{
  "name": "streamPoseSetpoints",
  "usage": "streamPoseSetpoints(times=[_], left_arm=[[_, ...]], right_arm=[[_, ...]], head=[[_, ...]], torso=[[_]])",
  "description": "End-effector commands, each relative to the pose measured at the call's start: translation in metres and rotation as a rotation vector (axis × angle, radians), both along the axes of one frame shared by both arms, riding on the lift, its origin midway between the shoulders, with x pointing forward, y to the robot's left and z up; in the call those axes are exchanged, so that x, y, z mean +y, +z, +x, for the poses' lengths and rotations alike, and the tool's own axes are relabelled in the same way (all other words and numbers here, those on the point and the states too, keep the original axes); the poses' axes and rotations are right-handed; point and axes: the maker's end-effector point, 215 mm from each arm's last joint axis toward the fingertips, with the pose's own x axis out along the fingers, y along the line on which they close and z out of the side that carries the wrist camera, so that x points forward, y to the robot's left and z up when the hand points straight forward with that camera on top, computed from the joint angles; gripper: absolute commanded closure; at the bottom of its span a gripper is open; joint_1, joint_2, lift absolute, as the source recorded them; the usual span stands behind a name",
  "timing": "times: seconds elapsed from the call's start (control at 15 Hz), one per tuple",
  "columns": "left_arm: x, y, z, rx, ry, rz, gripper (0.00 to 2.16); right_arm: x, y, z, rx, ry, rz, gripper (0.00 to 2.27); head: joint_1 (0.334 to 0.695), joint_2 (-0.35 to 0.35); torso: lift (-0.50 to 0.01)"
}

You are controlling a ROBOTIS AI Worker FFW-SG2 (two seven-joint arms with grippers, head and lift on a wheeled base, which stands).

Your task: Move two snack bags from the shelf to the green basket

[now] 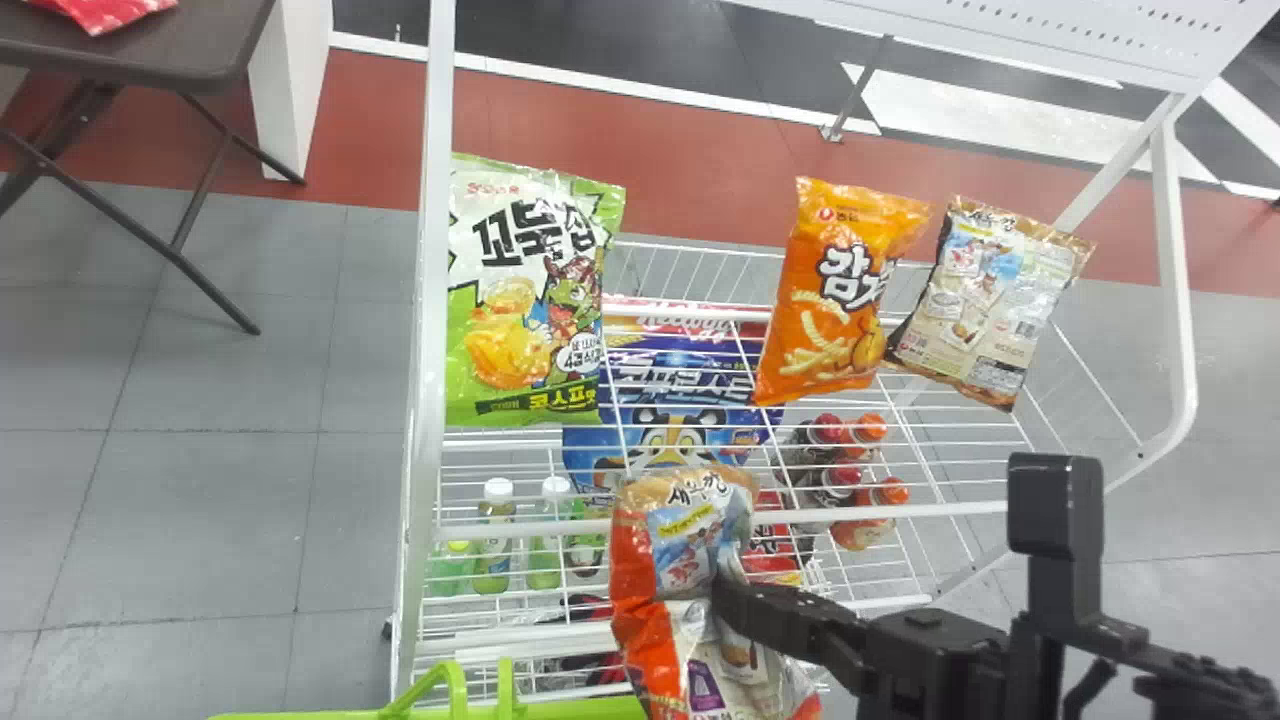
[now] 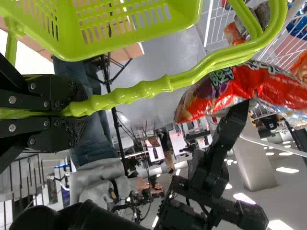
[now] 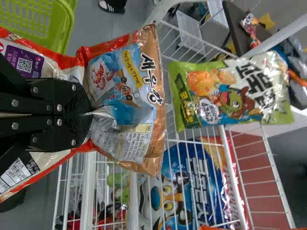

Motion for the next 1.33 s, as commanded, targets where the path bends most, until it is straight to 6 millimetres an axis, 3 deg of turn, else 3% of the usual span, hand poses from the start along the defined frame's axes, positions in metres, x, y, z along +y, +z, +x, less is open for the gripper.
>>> streamPoseSetpoints(times=[0.0,0.47,0.87,1.13,1.2,1.27], left_arm=[[0.000,0.002,0.001,-0.007,0.000,0.000,2.15],[-0.002,0.013,0.009,-0.039,-0.002,-0.003,2.15],[-0.002,0.015,0.011,-0.043,-0.003,-0.010,2.15],[-0.003,0.016,0.011,-0.044,-0.005,-0.012,2.15],[-0.004,0.016,0.011,-0.046,-0.006,-0.014,2.15],[-0.004,0.016,0.011,-0.046,-0.006,-0.014,2.15]], right_arm=[[0.023,-0.007,-0.018,0.048,0.051,0.030,2.01],[0.078,-0.054,-0.060,0.200,0.156,0.066,2.01],[0.101,-0.109,-0.092,0.355,0.203,0.077,2.01],[0.097,-0.138,-0.100,0.412,0.217,0.020,2.01],[0.092,-0.141,-0.096,0.411,0.210,-0.004,1.96],[0.088,-0.143,-0.093,0.408,0.205,-0.016,1.47]], head=[[0.695,-0.350],[0.695,-0.350],[0.695,-0.350],[0.695,-0.350],[0.695,-0.350],[0.695,-0.350]], torso=[[-0.014],[-0.014],[-0.014],[-0.014],[-0.014],[-0.014]])
